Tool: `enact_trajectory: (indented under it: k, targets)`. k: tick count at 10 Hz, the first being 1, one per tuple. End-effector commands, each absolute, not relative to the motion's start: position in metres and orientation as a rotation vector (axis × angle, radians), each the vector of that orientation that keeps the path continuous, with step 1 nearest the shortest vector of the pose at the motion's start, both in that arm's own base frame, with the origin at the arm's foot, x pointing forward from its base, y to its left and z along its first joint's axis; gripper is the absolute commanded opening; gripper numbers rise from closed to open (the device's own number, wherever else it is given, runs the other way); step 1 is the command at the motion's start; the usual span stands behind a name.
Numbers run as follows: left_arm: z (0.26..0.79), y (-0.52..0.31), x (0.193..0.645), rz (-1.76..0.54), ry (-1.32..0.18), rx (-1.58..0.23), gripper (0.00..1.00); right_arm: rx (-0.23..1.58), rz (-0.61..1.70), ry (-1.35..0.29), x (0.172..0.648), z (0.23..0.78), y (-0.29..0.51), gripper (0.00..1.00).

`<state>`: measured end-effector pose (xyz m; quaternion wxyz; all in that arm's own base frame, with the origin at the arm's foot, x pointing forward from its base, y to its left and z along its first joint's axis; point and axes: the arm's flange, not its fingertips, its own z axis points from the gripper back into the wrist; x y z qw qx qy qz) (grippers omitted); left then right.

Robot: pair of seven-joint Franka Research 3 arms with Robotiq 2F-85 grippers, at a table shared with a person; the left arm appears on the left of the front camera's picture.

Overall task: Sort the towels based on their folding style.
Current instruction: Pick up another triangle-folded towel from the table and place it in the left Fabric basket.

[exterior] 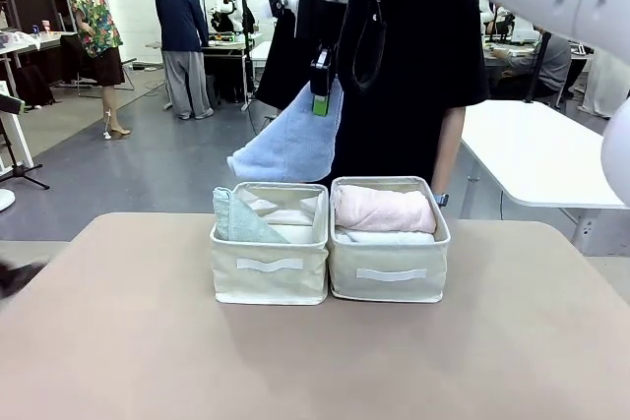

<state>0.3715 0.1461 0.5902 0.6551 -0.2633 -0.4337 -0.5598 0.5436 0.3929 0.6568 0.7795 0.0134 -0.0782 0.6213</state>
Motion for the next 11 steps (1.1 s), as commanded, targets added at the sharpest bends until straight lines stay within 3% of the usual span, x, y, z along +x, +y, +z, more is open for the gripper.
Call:
enact_trajectory:
  k: [1, 11]
  targets:
    - [0.590, 0.147, 0.372, -1.283, -1.012, -0.600, 1.00, -0.009, 1.285, -0.196, 0.574, 0.654, 0.405, 0.16]
    - [0.590, 0.147, 0.372, -1.283, -1.012, -0.600, 1.00, 0.092, 1.391, -0.171, 0.597, 0.540, 0.413, 0.16]
